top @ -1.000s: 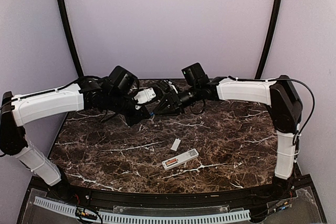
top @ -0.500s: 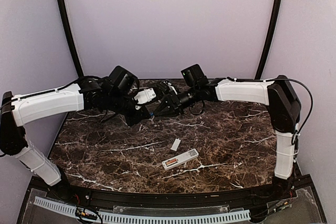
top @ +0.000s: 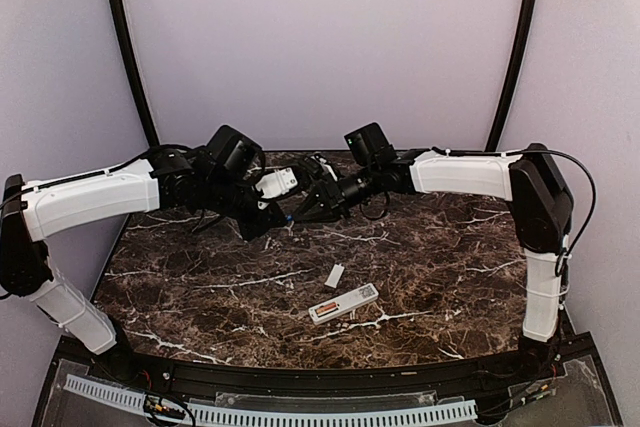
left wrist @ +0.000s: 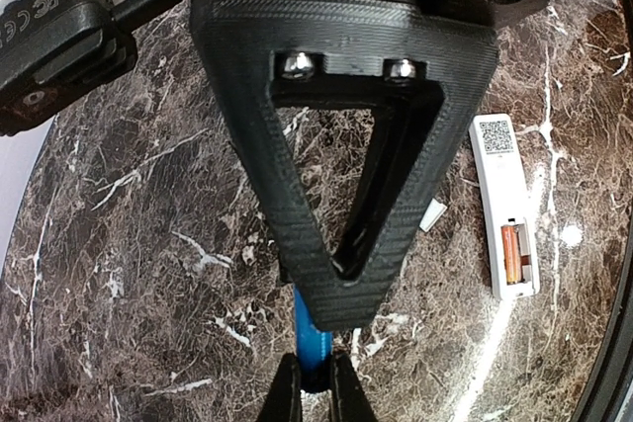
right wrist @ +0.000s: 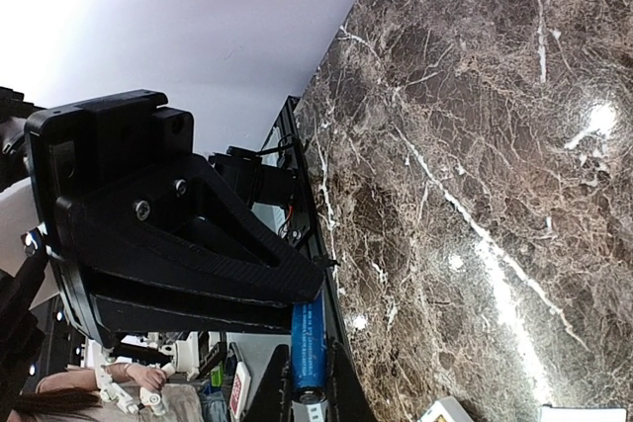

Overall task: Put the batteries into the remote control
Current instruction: Pass from the left arm to the right, then pass from the right arm to the left

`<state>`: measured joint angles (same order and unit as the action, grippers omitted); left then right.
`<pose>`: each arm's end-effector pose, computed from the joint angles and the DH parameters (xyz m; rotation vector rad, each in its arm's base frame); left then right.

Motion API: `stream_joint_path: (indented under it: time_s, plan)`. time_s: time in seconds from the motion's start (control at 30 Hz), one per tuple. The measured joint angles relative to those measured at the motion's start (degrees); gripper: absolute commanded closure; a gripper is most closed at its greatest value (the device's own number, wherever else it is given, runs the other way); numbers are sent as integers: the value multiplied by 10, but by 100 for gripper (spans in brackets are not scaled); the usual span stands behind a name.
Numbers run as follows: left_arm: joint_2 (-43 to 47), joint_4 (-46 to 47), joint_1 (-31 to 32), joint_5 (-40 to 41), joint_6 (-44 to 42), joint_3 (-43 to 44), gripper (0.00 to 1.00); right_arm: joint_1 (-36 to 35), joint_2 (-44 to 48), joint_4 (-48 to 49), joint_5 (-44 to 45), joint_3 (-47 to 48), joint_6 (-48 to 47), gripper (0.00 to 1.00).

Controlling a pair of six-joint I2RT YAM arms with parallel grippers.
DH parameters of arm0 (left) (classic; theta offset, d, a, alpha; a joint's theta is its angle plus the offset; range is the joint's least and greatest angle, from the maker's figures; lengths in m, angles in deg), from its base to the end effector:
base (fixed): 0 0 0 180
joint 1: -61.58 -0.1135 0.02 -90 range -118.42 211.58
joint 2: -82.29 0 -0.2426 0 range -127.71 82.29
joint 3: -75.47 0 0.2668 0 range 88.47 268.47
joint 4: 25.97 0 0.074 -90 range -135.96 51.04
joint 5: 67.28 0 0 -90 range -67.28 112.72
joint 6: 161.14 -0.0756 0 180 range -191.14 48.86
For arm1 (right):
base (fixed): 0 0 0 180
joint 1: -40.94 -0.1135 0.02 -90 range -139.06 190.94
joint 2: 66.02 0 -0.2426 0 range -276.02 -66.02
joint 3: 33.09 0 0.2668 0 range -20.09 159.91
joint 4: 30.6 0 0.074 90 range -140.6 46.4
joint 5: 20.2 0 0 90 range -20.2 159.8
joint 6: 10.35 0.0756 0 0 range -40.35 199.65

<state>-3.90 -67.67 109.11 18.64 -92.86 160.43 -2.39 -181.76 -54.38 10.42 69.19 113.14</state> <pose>0.2526 -0.2839 0.2481 1.3582 1.9031 -0.3086 0.3004 0.3729 0.2018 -0.8835 2.3370 1.8149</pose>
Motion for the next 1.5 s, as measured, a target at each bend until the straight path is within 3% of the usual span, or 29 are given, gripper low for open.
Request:
stream_joint_path:
  time_s: [0.07,0.13,0.17,0.23,0.3,0.37,0.83,1.13,1.5]
  plan:
    - [1,0,0,0,0,0,100,0,0,0,0,0,0,100]
    - [4,2,0,-1,0,-3,93,0,0,1,-3,0,0,100]
    - [9,5,0,-2,0,-6,76,0,0,2,-6,0,-1,100]
    - [24,16,0,-9,0,-19,53,0,1,3,-16,0,-4,100]
    - [43,30,0,-19,2,-33,45,-2,4,3,-24,0,-10,100]
    - [67,45,0,-33,9,-46,42,-2,11,1,-30,0,-16,100]
    - [247,249,3,-139,-6,-188,52,-1,157,46,-83,-66,2,100]
    - [210,319,14,-169,-31,-165,64,-2,174,103,-78,-84,42,100]
    - [186,321,15,-177,-37,-156,76,-9,174,143,-68,-84,65,100]
